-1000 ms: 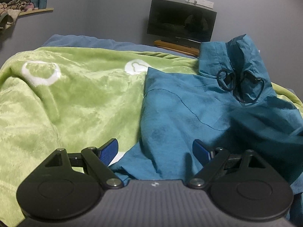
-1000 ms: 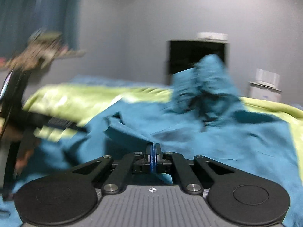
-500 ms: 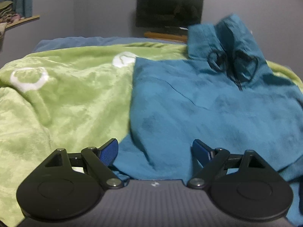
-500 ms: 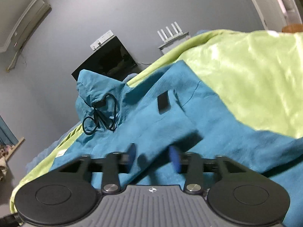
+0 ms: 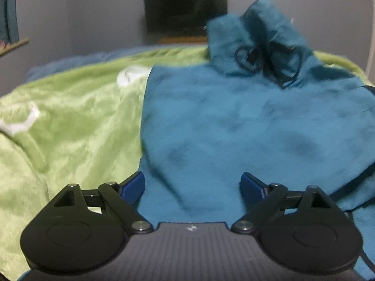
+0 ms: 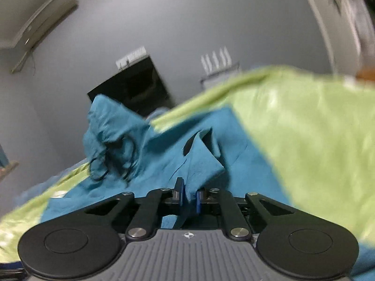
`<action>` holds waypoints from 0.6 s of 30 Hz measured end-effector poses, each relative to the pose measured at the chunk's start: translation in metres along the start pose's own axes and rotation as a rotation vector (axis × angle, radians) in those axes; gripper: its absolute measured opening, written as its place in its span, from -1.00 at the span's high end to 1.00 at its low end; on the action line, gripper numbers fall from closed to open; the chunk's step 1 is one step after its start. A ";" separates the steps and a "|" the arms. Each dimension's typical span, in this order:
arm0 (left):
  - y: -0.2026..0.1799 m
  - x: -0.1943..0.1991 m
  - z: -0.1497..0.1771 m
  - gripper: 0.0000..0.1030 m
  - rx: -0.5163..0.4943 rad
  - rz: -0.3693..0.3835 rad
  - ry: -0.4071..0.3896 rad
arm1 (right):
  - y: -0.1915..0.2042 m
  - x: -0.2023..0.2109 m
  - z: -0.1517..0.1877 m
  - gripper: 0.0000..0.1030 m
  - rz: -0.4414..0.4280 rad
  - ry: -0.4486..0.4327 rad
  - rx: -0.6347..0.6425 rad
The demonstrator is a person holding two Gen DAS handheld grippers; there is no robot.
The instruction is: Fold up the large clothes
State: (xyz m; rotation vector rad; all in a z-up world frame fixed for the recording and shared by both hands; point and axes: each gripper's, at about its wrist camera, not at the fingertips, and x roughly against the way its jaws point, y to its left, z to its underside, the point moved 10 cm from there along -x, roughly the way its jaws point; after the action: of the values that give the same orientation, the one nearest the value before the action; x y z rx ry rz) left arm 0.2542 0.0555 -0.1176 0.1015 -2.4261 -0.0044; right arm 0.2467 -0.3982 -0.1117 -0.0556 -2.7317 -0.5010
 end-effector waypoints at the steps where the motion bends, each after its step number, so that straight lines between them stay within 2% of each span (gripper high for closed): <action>1: 0.003 -0.003 0.001 -0.74 0.011 -0.007 0.014 | -0.003 -0.004 0.003 0.66 0.043 0.013 0.025; 2: 0.005 -0.004 0.002 -0.74 0.020 -0.012 0.023 | -0.006 -0.008 0.007 0.51 0.073 0.036 0.034; 3: 0.006 -0.005 0.002 -0.74 0.026 -0.010 0.027 | -0.009 -0.009 0.012 0.24 0.087 0.055 0.025; 4: 0.006 -0.005 0.002 -0.74 0.027 -0.010 0.026 | -0.012 -0.007 0.012 0.13 0.103 0.043 0.017; 7: 0.003 0.002 -0.003 -0.74 0.020 -0.006 -0.024 | -0.015 0.008 0.001 -0.03 0.169 -0.064 0.052; 9: -0.003 0.012 -0.010 -0.74 0.008 0.027 -0.087 | -0.006 0.016 -0.006 -0.03 0.121 -0.115 0.081; 11: -0.012 0.019 -0.014 -0.75 -0.029 0.060 -0.136 | 0.016 0.015 -0.006 -0.02 0.036 -0.114 0.133; 13: -0.023 0.020 -0.012 -0.77 -0.073 0.090 -0.135 | 0.036 0.009 0.005 0.04 -0.041 -0.065 0.182; 15: -0.031 0.012 -0.005 -0.81 -0.109 0.109 -0.088 | 0.049 0.001 0.017 0.10 -0.078 -0.017 0.227; 16: -0.032 0.005 0.001 -0.88 -0.119 0.102 -0.049 | 0.050 -0.003 0.025 0.10 -0.074 0.021 0.259; 18: -0.030 -0.013 0.013 -0.96 -0.109 0.078 0.034 | 0.045 -0.022 0.049 0.07 -0.024 0.160 0.303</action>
State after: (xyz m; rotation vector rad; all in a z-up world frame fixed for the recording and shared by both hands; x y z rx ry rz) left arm 0.2580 0.0267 -0.1365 -0.0428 -2.3888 -0.0991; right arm 0.2549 -0.3380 -0.1472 0.0903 -2.6208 -0.0890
